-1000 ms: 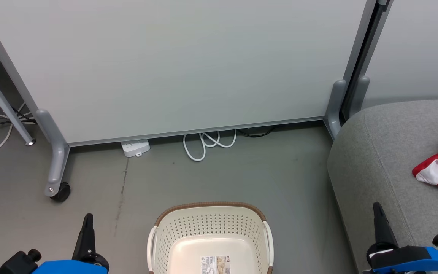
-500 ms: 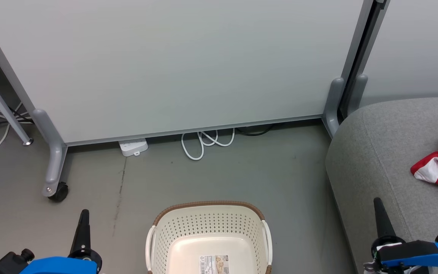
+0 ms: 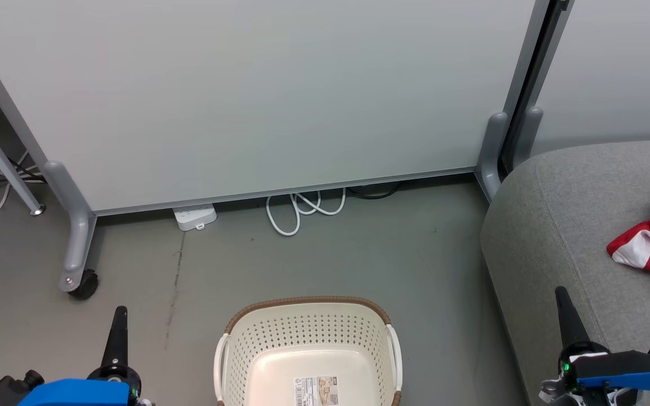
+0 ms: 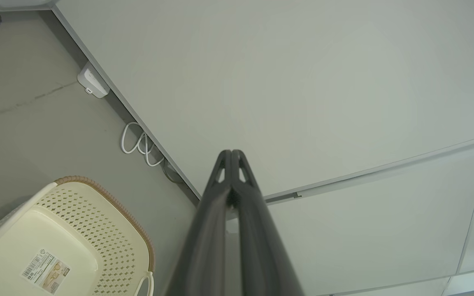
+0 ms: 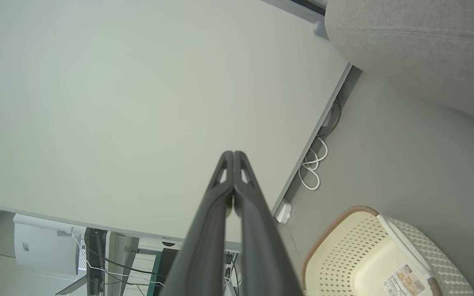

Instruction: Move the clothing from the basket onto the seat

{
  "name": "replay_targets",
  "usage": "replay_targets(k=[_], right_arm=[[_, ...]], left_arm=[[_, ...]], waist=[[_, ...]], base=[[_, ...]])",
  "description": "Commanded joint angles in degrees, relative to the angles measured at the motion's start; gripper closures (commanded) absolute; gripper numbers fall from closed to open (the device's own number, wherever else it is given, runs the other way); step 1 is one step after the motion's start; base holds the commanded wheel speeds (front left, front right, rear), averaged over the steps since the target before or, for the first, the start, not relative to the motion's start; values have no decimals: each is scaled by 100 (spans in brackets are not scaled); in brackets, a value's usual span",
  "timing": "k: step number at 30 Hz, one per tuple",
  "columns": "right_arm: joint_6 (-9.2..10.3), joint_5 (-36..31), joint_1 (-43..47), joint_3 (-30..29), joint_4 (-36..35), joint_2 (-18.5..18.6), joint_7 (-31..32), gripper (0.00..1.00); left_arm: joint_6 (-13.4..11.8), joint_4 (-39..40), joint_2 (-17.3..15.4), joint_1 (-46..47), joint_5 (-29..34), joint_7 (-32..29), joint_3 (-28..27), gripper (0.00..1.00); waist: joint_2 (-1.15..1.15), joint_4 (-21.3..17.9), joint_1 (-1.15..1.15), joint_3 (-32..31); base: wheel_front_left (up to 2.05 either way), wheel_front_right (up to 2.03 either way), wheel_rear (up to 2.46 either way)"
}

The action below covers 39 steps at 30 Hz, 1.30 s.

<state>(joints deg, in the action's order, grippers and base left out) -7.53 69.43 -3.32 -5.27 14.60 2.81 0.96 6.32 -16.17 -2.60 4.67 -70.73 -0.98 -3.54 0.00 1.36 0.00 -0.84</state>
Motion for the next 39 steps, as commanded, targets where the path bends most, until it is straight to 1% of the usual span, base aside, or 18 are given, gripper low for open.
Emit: replay_targets(k=[1,2,3,5,39], right_arm=[[5,198,-110,-19,-51,11,47,100],[5,198,-110,-19,-51,11,47,100],[5,357,-130,-27,-53,12,85,100],[5,463,-146,-34,-55,12,110,100],[7,2007,-292,-121,-66,12,501,100]], left_arm=[[39,79,-33,138,-171,-53,-61,100],[39,79,-33,138,-171,-53,-61,100],[49,91,-34,144,-327,-92,-84,100],[55,99,-34,148,-425,-116,-96,100],[119,207,-41,179,-1883,-495,-288,100]], waist=[[0,-6,0,4],[0,-6,0,4],[0,-15,0,11],[0,-20,0,15],[0,-113,0,84]], base=[[0,0,0],[0,0,0],[0,0,0],[0,0,0],[0,0,0]])
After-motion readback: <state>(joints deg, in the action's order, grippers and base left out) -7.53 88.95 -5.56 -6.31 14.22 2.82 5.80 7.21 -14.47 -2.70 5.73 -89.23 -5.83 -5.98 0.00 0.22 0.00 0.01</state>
